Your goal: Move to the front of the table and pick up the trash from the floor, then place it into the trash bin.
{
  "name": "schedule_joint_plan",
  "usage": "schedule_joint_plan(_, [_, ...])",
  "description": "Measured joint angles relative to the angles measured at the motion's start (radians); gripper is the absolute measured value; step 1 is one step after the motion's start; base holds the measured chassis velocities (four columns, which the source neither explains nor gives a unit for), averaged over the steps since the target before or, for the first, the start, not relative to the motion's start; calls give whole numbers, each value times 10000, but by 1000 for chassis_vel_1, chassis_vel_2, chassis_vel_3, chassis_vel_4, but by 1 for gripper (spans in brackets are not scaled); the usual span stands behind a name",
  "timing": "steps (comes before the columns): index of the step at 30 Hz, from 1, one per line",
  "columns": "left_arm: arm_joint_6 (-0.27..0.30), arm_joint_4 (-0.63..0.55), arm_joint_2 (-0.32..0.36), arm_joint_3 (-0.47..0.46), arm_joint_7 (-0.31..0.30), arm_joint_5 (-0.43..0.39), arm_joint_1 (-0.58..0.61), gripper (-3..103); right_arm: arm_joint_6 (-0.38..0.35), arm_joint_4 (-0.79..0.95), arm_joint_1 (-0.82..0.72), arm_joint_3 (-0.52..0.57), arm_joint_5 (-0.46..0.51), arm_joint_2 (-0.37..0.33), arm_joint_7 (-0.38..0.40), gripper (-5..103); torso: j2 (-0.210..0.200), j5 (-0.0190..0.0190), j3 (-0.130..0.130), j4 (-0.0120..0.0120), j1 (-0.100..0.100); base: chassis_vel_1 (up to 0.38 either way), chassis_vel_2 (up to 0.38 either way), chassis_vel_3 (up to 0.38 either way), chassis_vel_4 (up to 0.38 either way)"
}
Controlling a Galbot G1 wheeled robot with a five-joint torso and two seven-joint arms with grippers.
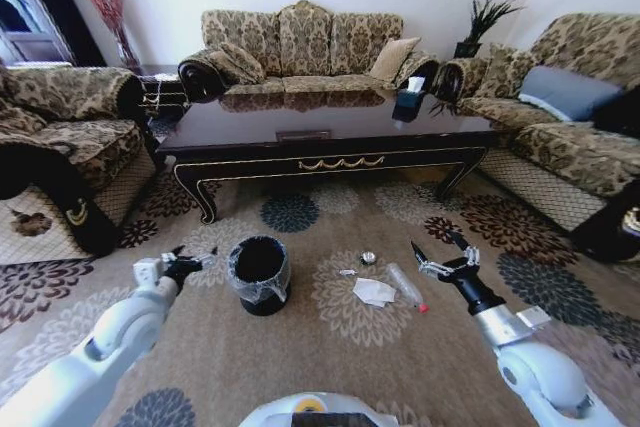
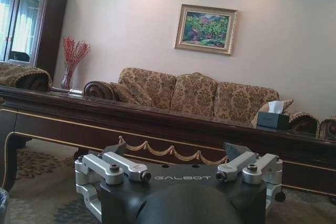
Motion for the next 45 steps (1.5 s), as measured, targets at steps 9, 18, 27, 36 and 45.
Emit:
schedule_joint_plan(9, [663, 1654, -124, 2546, -238, -1362, -2707, 100, -33, -13, -85, 41, -8, -47, 55, 100, 0, 1, 0, 0, 0, 0, 0, 0, 0])
schedule_joint_plan(18, [1372, 2580, -694, 3863, -759, -2186, -3881, 99, -61, -169, -35, 71, 46, -51, 128, 100, 1, 2, 0, -3, 1, 0, 0, 0, 0])
schedule_joint_plan(27, [1735, 2946, -668, 3751, -1046, -2367, -4103, 92, -74, -360, -43, 0, 7, 59, 194, 100, 2, 5, -1, -2, 0, 0, 0, 0, 0])
schedule_joint_plan(36, [2130, 3910, -1512, 4007, -1618, -2850, -4302, 93, -173, -191, -74, 122, 113, -31, 315, 100, 2, -1, -1, 2, 0, 0, 0, 0, 0])
schedule_joint_plan(45, [2520, 4333, -2137, 3957, -2872, -4113, -4719, 71, -113, -81, -346, 275, 86, 101, 343, 100, 6, 6, -5, -5, -1, 0, 0, 0, 0])
